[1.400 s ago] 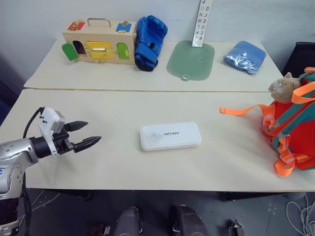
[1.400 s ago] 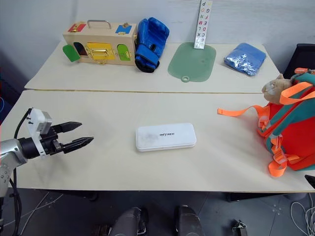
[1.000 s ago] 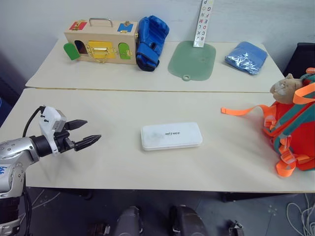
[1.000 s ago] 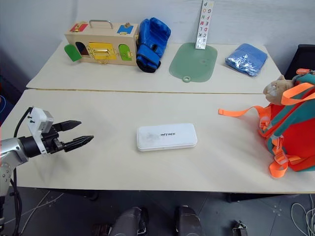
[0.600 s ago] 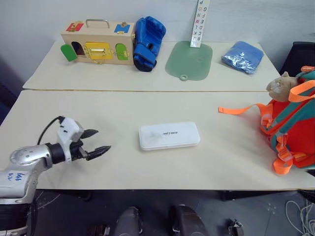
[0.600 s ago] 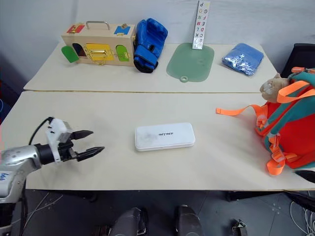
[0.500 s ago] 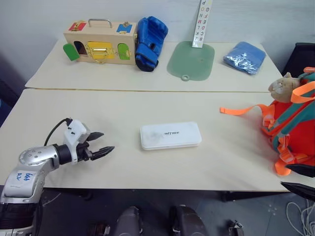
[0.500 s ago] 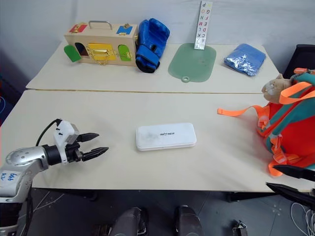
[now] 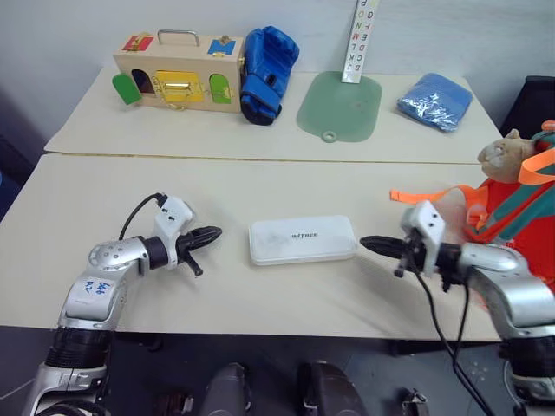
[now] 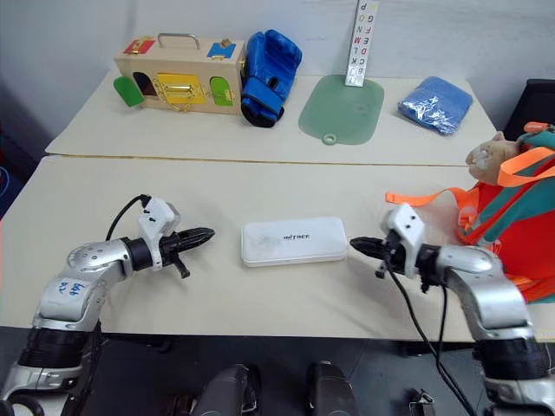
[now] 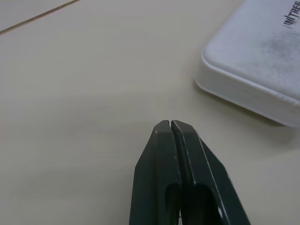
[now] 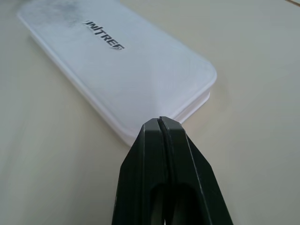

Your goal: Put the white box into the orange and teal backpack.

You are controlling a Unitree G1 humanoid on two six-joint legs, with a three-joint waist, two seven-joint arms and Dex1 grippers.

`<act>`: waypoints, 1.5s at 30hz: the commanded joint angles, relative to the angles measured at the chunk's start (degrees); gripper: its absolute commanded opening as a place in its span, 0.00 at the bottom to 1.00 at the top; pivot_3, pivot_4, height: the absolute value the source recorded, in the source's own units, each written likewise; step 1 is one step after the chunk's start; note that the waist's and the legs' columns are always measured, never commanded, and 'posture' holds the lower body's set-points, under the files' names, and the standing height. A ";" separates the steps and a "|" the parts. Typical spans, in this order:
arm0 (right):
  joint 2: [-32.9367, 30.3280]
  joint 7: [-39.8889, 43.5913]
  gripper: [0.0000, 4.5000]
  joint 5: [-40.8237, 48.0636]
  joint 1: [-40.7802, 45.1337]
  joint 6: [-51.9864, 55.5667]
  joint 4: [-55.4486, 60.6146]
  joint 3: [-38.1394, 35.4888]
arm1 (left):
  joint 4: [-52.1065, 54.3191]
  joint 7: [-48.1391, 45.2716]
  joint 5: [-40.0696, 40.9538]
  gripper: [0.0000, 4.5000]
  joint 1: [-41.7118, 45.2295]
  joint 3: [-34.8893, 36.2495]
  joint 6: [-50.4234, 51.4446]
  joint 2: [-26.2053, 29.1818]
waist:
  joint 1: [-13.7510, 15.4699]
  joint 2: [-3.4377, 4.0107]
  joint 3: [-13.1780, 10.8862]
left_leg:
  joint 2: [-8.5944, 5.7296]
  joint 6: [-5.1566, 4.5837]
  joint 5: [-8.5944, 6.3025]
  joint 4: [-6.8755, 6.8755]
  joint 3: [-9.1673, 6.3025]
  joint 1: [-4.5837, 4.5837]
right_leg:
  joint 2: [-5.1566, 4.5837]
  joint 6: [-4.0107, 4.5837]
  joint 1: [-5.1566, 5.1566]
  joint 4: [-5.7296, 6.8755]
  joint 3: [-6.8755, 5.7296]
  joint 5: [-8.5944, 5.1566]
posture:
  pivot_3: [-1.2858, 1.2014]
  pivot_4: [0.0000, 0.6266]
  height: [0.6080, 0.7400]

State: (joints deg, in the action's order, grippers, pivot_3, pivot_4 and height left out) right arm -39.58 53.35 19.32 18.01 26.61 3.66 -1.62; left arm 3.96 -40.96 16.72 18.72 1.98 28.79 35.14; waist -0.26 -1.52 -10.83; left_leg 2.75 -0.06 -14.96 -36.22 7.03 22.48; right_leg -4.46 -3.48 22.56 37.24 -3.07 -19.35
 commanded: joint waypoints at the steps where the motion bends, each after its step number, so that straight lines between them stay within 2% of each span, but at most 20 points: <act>1: 1.72 -3.12 0.00 -3.74 3.11 -3.32 -3.88 1.75 | 2.02 0.10 -0.04 0.00 0.51 -0.94 0.36 -0.75 | -0.03 0.00 0.00 | 0.00 -0.02 -0.01 -0.05 0.02 0.00 | -0.01 -0.01 -0.01 0.02 0.01 0.01 | 0.52 0.24 1.00; 10: 3.39 -5.27 0.00 -7.76 6.66 -7.29 -10.17 2.90 | 3.74 -3.37 0.54 0.00 0.55 -3.50 1.72 -0.68 | -0.34 0.00 0.00 | 0.04 -0.04 0.02 -0.08 0.01 -0.07 | 0.02 -0.02 0.01 0.23 0.02 0.01 | 0.52 0.24 1.00; 20: 0.55 3.54 0.00 -0.48 -2.07 -1.93 3.92 2.14 | -1.59 -3.92 -1.01 0.00 4.24 -4.11 0.11 -1.45 | -0.45 0.00 0.00 | 0.03 -0.15 -0.04 -0.08 -0.01 -0.06 | 0.01 -0.03 -0.02 0.21 0.01 0.01 | 0.52 0.24 1.00; 28: -0.06 1.77 0.00 -1.22 -3.27 -1.43 4.71 1.57 | -4.69 -5.67 -1.93 0.00 4.82 -3.68 -2.48 0.15 | -0.97 0.00 0.00 | 0.04 -0.13 -0.03 -0.05 -0.03 -0.08 | 0.02 -0.02 -0.01 0.22 -0.01 0.01 | 0.52 0.24 1.00; 31: -0.63 1.91 0.00 -1.65 -2.77 -2.18 3.49 1.33 | -6.64 -6.46 -0.25 0.13 5.06 -1.66 1.42 2.05 | -1.26 0.00 0.00 | 0.04 -0.14 -0.04 -0.04 -0.03 -0.08 | 0.01 -0.02 -0.01 0.21 -0.01 0.01 | 0.52 0.24 1.00; 38: -1.13 3.11 0.00 -2.96 -0.30 -5.07 -0.41 2.66 | -9.92 -15.84 8.66 0.61 7.67 0.76 17.14 7.82 | -1.35 -0.01 -0.01 | 0.04 -0.06 0.00 -0.02 -0.03 -0.08 | 0.02 -0.01 0.01 0.21 -0.01 0.00 | 0.52 0.24 1.00; 43: -0.27 3.18 0.00 -3.94 1.02 -6.24 -1.97 3.76 | -21.05 -16.48 14.11 0.98 15.56 3.64 30.22 6.24 | -1.17 -0.04 -0.02 | 0.02 -0.05 0.02 -0.10 -0.09 -0.06 | 0.02 -0.01 -0.01 0.23 -0.07 0.00 | 0.52 0.24 1.00; 45: -0.25 3.21 0.00 -4.45 1.22 -6.77 -2.35 4.13 | -25.39 -17.31 15.02 1.00 18.45 3.15 34.65 5.42 | -1.23 -0.04 -0.02 | -0.01 0.04 0.07 -0.13 -0.08 -0.05 | 0.01 -0.02 -0.01 0.25 -0.07 0.00 | 0.52 0.24 1.00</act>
State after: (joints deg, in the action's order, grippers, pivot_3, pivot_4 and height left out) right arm -39.86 56.57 15.17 18.89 21.09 1.30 2.57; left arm -19.08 -57.27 29.72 35.91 4.37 59.87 40.83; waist -1.49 -1.56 -10.85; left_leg 2.74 0.02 -14.87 -36.36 6.95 22.43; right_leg -4.45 -3.50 22.55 37.50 -3.14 -19.35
